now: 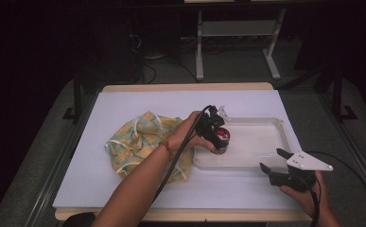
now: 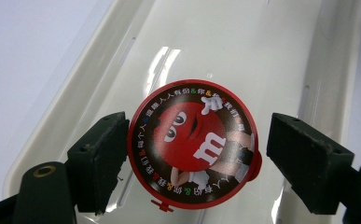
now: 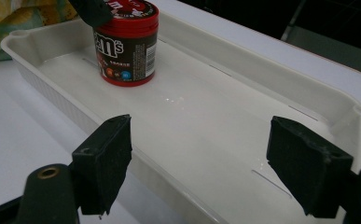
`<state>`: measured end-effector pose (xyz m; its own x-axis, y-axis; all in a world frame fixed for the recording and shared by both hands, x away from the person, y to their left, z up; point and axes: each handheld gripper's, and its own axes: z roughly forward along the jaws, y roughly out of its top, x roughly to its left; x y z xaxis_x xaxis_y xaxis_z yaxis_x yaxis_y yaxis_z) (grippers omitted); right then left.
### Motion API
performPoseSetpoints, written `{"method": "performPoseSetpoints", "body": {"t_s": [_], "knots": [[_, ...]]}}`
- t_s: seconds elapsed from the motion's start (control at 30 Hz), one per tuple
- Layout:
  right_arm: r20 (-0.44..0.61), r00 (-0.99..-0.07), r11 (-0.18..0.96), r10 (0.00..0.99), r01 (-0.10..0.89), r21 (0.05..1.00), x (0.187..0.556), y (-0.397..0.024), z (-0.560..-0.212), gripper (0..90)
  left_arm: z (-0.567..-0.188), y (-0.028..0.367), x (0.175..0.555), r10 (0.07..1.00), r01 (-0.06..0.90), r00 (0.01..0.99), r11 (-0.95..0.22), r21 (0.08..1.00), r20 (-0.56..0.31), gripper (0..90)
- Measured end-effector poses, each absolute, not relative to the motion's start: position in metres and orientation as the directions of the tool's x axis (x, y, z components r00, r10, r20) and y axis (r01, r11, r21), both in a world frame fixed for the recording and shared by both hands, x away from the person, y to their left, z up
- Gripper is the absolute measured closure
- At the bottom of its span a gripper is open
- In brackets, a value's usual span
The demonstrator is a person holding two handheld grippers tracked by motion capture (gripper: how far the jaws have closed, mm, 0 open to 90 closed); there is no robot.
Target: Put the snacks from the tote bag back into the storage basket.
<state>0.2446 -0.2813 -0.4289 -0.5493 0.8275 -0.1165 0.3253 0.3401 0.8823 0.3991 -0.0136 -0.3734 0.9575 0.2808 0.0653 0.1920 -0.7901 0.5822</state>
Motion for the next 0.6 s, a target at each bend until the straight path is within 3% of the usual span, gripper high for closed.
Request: {"method": "performPoseSetpoints", "body": {"t_s": [0.6], "knots": [[-0.119,-0.553,0.343,0.824,0.321,0.883,0.245,-0.280,-0.428,21.6,-0.359,-0.004,0.390,0.249,0.146,0.964,-0.797,0.586,0.098,20.1]]}}
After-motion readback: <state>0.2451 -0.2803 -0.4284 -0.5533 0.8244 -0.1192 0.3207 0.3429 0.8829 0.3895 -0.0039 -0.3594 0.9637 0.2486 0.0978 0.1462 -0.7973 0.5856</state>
